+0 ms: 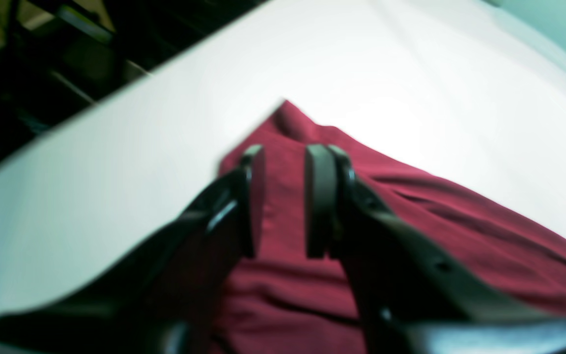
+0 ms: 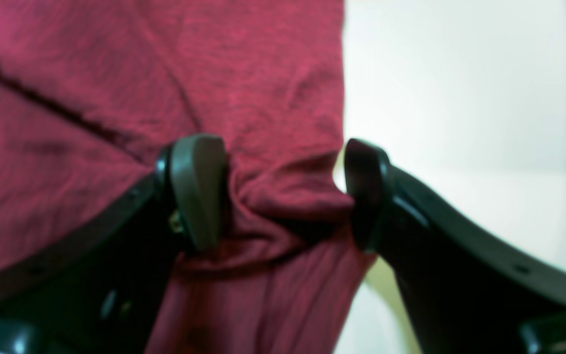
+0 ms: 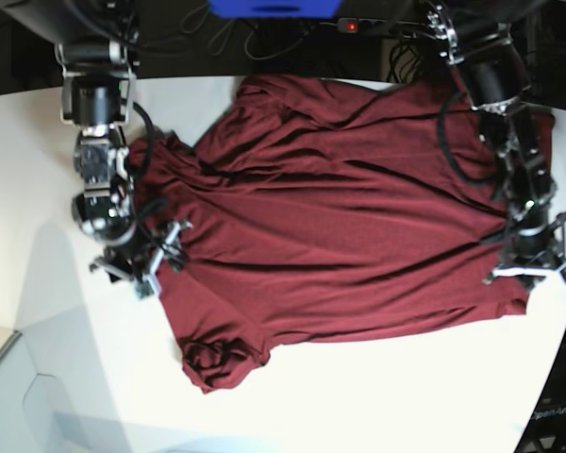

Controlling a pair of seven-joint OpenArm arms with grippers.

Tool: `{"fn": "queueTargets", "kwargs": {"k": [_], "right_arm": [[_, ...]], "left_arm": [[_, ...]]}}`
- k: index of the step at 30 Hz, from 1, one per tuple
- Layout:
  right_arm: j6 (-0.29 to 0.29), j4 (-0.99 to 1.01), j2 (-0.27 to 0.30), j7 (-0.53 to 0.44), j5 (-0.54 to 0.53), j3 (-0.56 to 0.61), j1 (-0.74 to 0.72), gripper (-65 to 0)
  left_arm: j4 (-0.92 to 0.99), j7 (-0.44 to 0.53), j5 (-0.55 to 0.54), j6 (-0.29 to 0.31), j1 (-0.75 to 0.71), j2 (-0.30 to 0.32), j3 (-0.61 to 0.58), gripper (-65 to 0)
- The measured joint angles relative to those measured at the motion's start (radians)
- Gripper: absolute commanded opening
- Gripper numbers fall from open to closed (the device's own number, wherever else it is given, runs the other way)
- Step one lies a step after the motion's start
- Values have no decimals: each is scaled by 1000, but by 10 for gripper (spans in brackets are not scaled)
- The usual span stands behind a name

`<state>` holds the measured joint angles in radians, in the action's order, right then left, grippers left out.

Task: Layout the t-shirt on the table in an organized manner, then fold the t-shirt properly
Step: 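Move the left gripper back up the shirt's side toward the shoulder, then move the right gripper down the shirt's side and grasp the sleeve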

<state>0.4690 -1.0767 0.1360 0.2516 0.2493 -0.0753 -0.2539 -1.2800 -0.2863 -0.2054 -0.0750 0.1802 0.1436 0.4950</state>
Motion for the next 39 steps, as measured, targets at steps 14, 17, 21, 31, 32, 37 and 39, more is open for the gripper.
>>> {"fn": "queueTargets", "kwargs": {"k": [14, 17, 21, 31, 32, 37, 39], "right_arm": [[5, -504, 45, 48, 21, 117, 365, -266], [5, -549, 71, 41, 18, 116, 357, -266], [5, -560, 77, 46, 20, 115, 309, -266], [4, -183, 3, 42, 20, 118, 69, -269], [3, -167, 2, 41, 20, 117, 70, -269], [-3, -175, -7, 14, 6, 118, 127, -268], [-3, -222, -10, 16, 8, 117, 174, -268]], "left_arm": [[319, 6, -4, 3, 119, -13, -181, -507], [376, 13, 0, 5, 121, -7, -181, -507], [417, 35, 0, 18, 128, 31, -181, -507], [401, 70, -5, 22, 61, 95, -177, -507], [377, 55, -4, 18, 48, 99, -177, -507], [239, -8, -9, 3, -34, 105, -176, -507], [187, -12, -8, 3, -33, 100, -177, -507]]}}
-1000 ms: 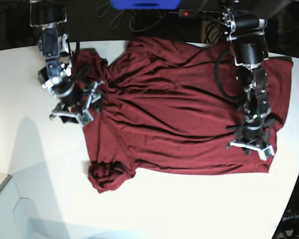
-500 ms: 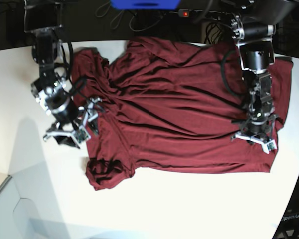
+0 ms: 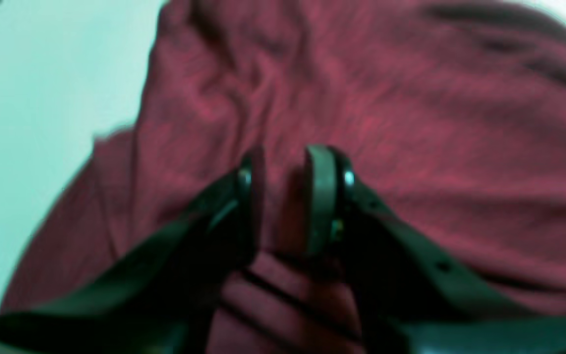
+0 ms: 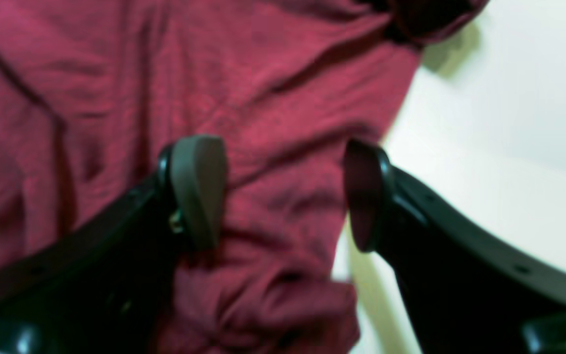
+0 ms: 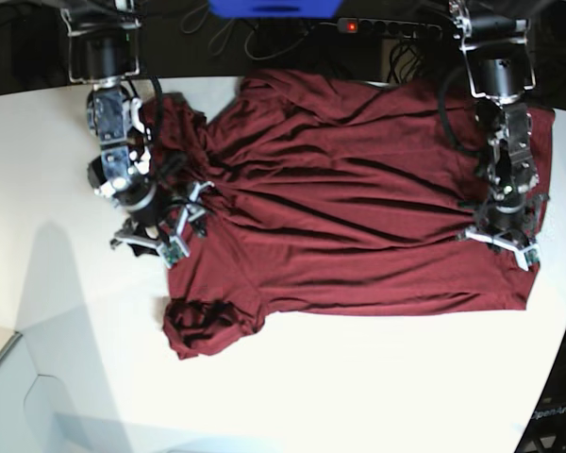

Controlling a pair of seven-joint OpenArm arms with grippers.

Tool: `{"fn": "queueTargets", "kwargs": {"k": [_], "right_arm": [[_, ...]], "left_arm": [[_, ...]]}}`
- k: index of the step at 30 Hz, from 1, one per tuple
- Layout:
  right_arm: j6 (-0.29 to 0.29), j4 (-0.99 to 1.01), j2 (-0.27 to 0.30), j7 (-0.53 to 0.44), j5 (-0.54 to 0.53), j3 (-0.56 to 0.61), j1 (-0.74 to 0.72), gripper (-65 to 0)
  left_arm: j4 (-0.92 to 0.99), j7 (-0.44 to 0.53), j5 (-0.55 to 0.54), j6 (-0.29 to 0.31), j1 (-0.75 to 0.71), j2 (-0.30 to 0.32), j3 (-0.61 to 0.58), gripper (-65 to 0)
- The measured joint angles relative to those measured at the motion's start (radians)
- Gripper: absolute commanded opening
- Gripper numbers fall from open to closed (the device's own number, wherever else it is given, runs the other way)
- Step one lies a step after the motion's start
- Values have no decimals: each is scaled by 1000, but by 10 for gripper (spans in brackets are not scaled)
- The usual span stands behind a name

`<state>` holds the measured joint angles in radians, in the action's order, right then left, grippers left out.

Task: Layout the t-shirt on the table in an organized manner, then fold the t-shirt properly
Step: 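Move the right gripper down the shirt's side and grasp the sleeve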

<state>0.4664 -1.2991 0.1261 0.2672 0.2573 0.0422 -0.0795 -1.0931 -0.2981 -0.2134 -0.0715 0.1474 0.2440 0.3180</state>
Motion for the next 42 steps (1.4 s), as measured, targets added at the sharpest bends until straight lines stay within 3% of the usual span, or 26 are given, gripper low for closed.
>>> {"fn": "queueTargets", "kwargs": {"k": [5, 10, 17, 22, 26, 34, 37, 42], "right_arm": [[3, -140, -2, 17, 4, 2, 124, -267], [5, -276, -2, 32, 10, 4, 210, -267], [8, -389, 4, 34, 9, 1, 184, -265], [13, -187, 4, 114, 12, -1, -47, -265], [6, 61, 7, 114, 8, -2, -235, -265], [7, 341, 39, 116, 10, -1, -383, -273], [7, 368, 38, 114, 8, -1, -394, -330], [6, 379, 31, 72, 8, 0, -396, -557]], "left_arm": [[-60, 16, -1, 0, 31, -1, 0, -507], [-42, -1, -2, 0, 48, -46, -1, -507], [48, 5, 0, 4, 59, -48, -4, -507], [48, 19, 0, 0, 54, -43, 2, -507], [41, 21, 0, 8, 58, -45, 0, -507], [-14, 14, 0, 0, 32, -45, 1, -507], [-41, 10, 1, 1, 24, -45, 1, -507], [-55, 11, 0, 1, 13, -45, 1, -507]]}}
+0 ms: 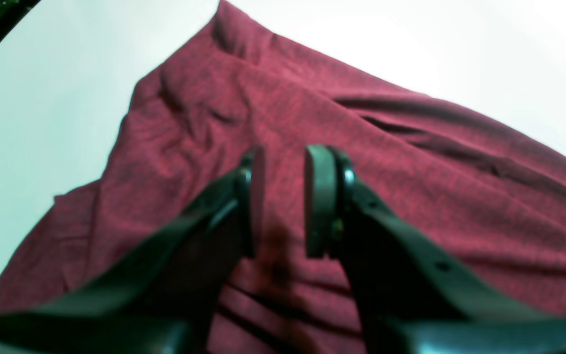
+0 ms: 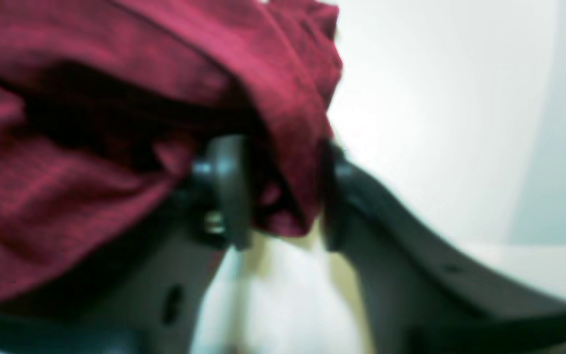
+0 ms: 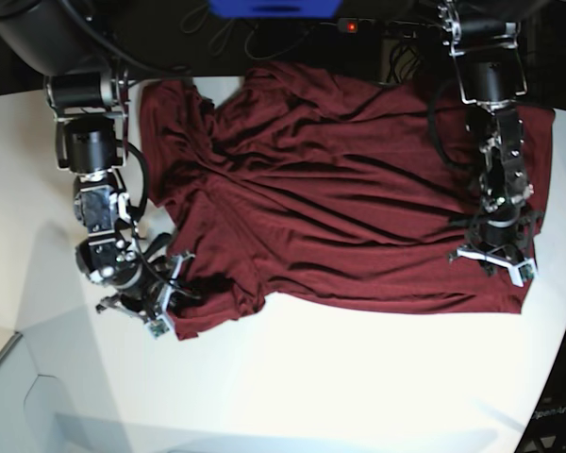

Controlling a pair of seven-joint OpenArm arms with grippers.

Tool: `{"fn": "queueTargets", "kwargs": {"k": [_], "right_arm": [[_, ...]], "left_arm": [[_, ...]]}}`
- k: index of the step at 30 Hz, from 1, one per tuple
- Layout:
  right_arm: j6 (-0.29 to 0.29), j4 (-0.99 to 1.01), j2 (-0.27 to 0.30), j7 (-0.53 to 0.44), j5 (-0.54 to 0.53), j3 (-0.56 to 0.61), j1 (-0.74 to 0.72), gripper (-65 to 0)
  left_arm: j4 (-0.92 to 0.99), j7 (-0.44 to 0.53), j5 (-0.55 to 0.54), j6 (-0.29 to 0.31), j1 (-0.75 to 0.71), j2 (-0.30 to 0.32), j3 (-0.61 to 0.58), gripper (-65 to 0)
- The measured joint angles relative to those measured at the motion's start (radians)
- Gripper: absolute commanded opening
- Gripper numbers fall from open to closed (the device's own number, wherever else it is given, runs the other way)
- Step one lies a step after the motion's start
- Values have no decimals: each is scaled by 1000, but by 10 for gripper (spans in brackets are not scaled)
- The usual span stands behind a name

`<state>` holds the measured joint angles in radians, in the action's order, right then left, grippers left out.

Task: Layout the t-shirt on the table in an organized manner, then fold the t-shirt properly

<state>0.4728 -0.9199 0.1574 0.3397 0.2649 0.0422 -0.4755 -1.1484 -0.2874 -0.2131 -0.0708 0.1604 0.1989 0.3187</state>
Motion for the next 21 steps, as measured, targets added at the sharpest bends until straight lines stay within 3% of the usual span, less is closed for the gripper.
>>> {"fn": "queueTargets", "kwargs": {"k": [3, 10, 18, 21], "right_arm": [[0, -2, 0, -8, 1, -1, -3, -648], [2, -224, -7, -9, 0, -1, -42, -650], [0, -380, -161, -8, 1, 8, -121, -641], [-2, -396, -197, -10, 4, 92, -122, -641]], "left_arm": [[0, -1, 0, 0, -8, 0, 0, -507], [-41, -1, -3, 1, -52, 0, 0, -507], [-179, -1, -3, 2, -131, -8, 0, -507], [-210, -1, -3, 1, -167, -9, 0, -507]]}}
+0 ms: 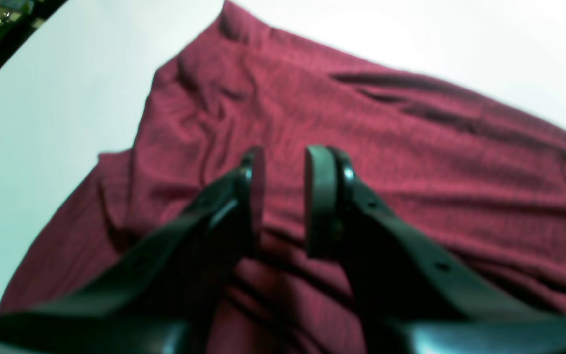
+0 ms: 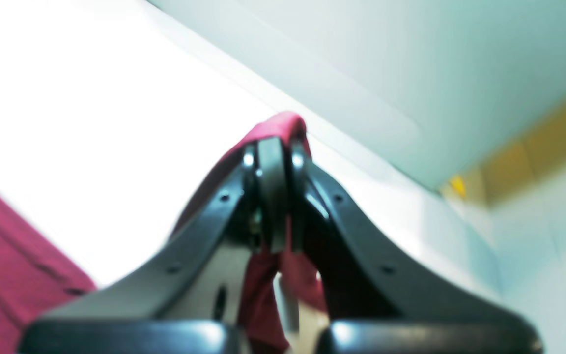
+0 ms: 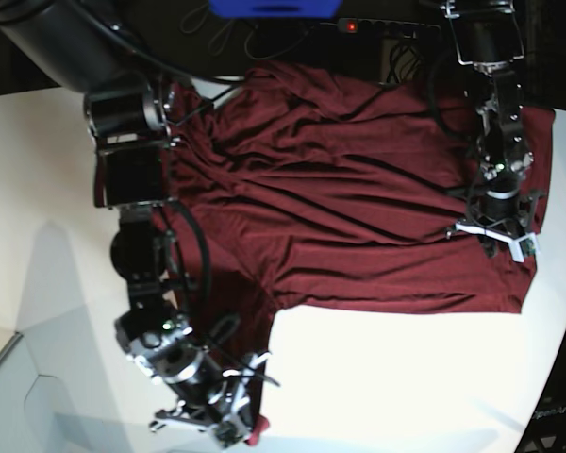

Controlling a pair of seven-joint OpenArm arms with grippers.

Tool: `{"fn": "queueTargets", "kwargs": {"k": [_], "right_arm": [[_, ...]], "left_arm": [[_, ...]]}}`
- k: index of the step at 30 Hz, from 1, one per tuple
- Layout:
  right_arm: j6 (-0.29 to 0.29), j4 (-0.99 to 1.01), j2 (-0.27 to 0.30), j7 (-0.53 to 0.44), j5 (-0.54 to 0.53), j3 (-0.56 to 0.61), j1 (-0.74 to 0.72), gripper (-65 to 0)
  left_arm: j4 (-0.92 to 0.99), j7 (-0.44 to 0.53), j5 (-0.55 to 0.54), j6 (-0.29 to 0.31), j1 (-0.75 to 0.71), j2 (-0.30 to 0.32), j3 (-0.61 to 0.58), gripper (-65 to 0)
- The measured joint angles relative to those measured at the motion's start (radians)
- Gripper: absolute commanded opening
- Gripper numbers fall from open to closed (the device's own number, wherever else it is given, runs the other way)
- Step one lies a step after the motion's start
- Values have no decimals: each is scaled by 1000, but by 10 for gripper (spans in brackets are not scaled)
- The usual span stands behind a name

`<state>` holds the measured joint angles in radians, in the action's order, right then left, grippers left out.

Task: Layout the t-shirt on the table in an organized manner, then fold the t-shirt properly

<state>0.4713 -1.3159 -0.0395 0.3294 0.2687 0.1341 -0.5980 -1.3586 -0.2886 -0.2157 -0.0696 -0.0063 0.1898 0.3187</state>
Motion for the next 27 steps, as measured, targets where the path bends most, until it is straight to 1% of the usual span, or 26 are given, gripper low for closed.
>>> {"fn": "queueTargets", "kwargs": {"k": [3, 6, 8, 9, 11, 14, 16, 17, 19, 21, 24, 26, 27], "right_arm": [[1, 1, -22, -1, -6, 128, 11, -641], [-1, 1, -17, -1, -2, 270, 54, -640], [1, 3, -3, 3, 1, 402, 82, -621], [3, 3, 4, -2, -5, 454, 93, -596], [6, 3, 31, -6, -10, 552, 104, -519], [6, 3, 65, -1, -2, 614, 125, -394], [6, -11, 95, -2, -2, 629, 145, -339], [6, -32, 110, -1, -3, 626, 157, -315], [6, -77, 140, 8, 2, 622, 173, -285], [6, -145, 161, 8, 3, 612, 193, -272], [5, -230, 169, -11, -5, 525, 260, -272], [6, -250, 175, -5, -6, 443, 316, -272], [6, -257, 185, -2, -3, 400, 344, -272]], "left_arm": [[-51, 1, 0, -2, -32, -1, 0, -507], [-99, 1, -1, -2, -71, -2, 0, -507], [-126, -2, -2, -2, -97, -5, 13, -507], [-137, -4, -2, -2, -102, -10, 31, -507], [-151, -1, -1, -2, -101, -19, 70, -507], [-164, 0, -2, -2, -96, -32, 117, -506], [-167, 0, -2, -2, -94, -32, 127, -506], [-170, -16, -6, -2, -93, -33, 129, -506], [-189, -92, -69, -3, -76, -39, 131, -506], [-203, -153, -147, -3, -39, -39, 131, -495], [-214, -231, -226, -6, 41, -37, 128, -405], [-206, -270, -234, -8, 91, -41, 118, -328], [-197, -273, -216, -11, 117, -51, 101, -300]]}}
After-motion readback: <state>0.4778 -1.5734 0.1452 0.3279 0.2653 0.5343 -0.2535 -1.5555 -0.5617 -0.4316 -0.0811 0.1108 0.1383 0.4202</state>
